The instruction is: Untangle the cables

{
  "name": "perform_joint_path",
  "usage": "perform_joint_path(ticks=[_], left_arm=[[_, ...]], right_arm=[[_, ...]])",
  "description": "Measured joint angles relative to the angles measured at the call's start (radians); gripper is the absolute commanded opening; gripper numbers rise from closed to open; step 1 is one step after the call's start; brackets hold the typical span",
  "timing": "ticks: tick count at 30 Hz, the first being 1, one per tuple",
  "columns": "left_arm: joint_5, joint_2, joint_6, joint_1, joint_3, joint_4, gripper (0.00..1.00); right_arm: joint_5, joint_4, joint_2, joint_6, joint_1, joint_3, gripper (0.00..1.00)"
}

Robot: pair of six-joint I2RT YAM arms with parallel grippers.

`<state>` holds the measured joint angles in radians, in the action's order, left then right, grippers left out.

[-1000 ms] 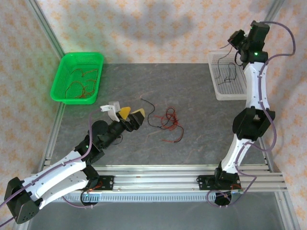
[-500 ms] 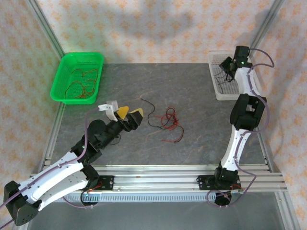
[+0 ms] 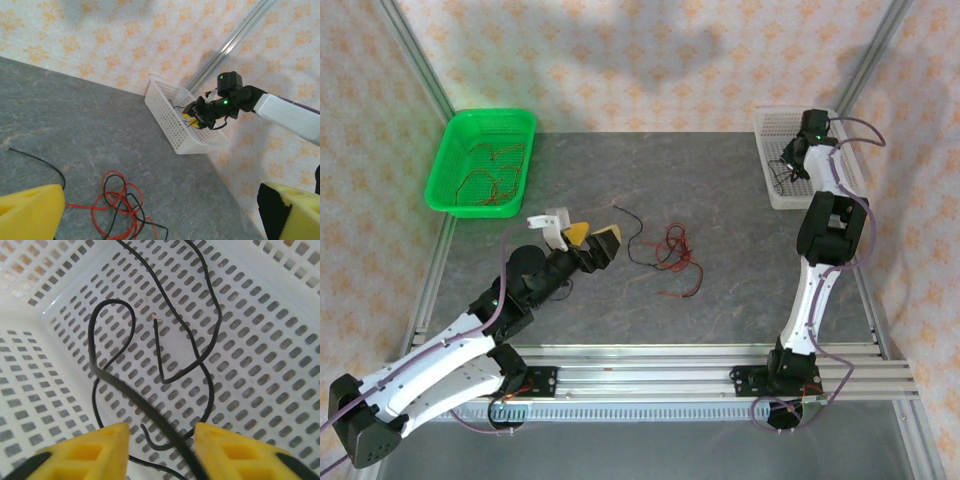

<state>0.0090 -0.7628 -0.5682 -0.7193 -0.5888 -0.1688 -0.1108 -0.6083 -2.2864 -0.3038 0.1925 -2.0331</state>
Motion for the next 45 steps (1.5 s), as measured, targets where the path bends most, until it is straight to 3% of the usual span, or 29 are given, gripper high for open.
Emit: perform_joint_path(ticks=[7,14,21,29,38,45], left_arm=[[-0.003,-0.047,-0.004,0.0,-0.027,0.035,0.99],[-0.003,-0.111,-0.009,0.0,-0.059,0.092,0.95],[0.011,-0.182,-0.024,0.0,-0.076,0.116,0.88],[0.048,-0.306,-0.035,0.0,-0.093,0.121,0.78],[0.118,-0.452,-0.034,-0.003,-0.179,0.164,0.63],[0.149,-0.602,-0.037,-0.079,-0.335,0.197,0.55]], right_arm=[[0.049,-0.034,0.003,0.016,0.0,-0.034,0.63],[0.117,-0.074,0.1,0.027,0.0,0.003,0.68],[0.158,-0.05,0.365,0.033,0.0,0.164,0.68],[0.087,0.022,0.707,0.04,-0.014,0.457,0.67],[0.027,0.034,1.068,0.042,-0.157,0.723,0.63],[0.0,0.033,1.261,0.003,-0.217,0.927,0.57]])
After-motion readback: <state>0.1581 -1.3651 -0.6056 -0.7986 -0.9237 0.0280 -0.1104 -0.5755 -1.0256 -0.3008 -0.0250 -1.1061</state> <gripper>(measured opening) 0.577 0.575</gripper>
